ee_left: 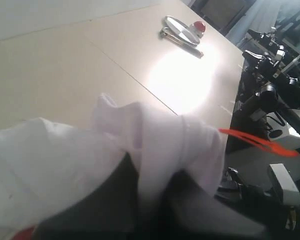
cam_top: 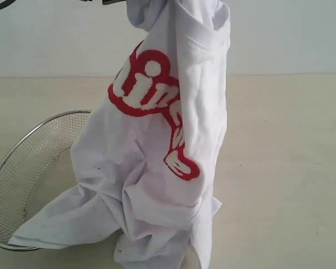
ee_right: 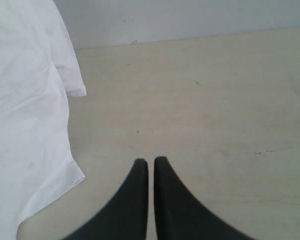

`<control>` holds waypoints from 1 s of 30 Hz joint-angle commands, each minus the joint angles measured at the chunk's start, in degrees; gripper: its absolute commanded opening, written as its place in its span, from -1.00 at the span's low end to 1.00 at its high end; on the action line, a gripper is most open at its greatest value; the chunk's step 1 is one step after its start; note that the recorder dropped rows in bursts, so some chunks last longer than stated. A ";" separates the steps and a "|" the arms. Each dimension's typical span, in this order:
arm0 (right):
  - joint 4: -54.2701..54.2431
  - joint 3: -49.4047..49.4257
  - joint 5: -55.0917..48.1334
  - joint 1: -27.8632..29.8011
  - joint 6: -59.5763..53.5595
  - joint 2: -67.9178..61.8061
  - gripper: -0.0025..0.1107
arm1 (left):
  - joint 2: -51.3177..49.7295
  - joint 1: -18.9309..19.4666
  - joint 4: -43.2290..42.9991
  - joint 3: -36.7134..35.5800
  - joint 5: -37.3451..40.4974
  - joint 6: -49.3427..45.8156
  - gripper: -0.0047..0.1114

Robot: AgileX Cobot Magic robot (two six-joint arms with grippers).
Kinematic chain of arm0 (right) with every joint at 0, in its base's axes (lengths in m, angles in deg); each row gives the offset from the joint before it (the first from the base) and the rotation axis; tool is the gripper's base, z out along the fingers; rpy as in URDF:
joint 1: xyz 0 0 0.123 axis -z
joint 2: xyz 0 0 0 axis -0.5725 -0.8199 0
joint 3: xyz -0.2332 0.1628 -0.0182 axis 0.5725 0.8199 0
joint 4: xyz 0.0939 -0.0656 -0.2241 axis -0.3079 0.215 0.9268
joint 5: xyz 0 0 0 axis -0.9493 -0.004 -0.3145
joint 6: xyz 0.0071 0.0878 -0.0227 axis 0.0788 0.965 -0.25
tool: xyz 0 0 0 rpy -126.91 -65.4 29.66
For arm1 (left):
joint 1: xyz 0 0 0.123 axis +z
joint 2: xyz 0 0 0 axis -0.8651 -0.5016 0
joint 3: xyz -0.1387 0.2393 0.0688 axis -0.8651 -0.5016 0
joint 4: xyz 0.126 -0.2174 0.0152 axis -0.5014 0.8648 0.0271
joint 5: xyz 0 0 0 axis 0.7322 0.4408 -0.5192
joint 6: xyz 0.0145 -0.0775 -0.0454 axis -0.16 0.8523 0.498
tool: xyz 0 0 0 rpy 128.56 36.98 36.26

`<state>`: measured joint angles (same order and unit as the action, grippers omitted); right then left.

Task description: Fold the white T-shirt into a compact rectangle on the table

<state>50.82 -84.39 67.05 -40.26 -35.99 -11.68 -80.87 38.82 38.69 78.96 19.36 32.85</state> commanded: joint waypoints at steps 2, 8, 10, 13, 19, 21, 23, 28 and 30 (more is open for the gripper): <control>0.42 0.00 0.11 0.16 -0.23 0.23 -0.96 | 1.82 -0.35 0.89 -0.18 0.64 -1.40 -0.84; 0.42 0.00 0.11 0.16 -0.23 0.23 -0.96 | 3.27 -0.13 0.66 -0.18 0.64 -1.40 -0.84; 0.42 0.00 0.11 0.16 -0.23 0.23 -0.96 | 3.27 -0.13 0.67 -0.18 0.79 -1.40 -0.84; 1.39 0.00 0.26 0.16 -2.25 0.23 -0.96 | 3.27 -0.13 0.53 -0.18 0.78 -1.40 -0.84; 4.66 0.00 4.91 0.16 -7.61 0.23 -0.96 | 3.41 -0.13 0.42 -0.18 1.01 -1.40 -0.84; -1.88 0.00 10.91 0.16 -3.07 0.23 -0.96 | 3.41 -0.13 0.42 -0.18 1.01 -1.40 -0.84; -8.12 0.00 19.25 0.16 0.45 0.23 -0.96 | 3.41 -0.13 0.42 -0.18 1.01 -1.40 -0.84; -17.26 -1.73 21.79 0.16 10.71 0.23 -0.96 | 3.40 -0.13 0.42 -0.18 0.86 -1.40 -0.84; -17.26 -4.80 17.80 0.16 8.78 0.23 -0.96 | 3.40 -0.13 0.42 -0.18 1.21 -1.40 -0.84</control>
<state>34.94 -85.84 87.22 -40.21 -27.27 -11.68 -78.10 38.82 38.30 78.92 20.12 31.73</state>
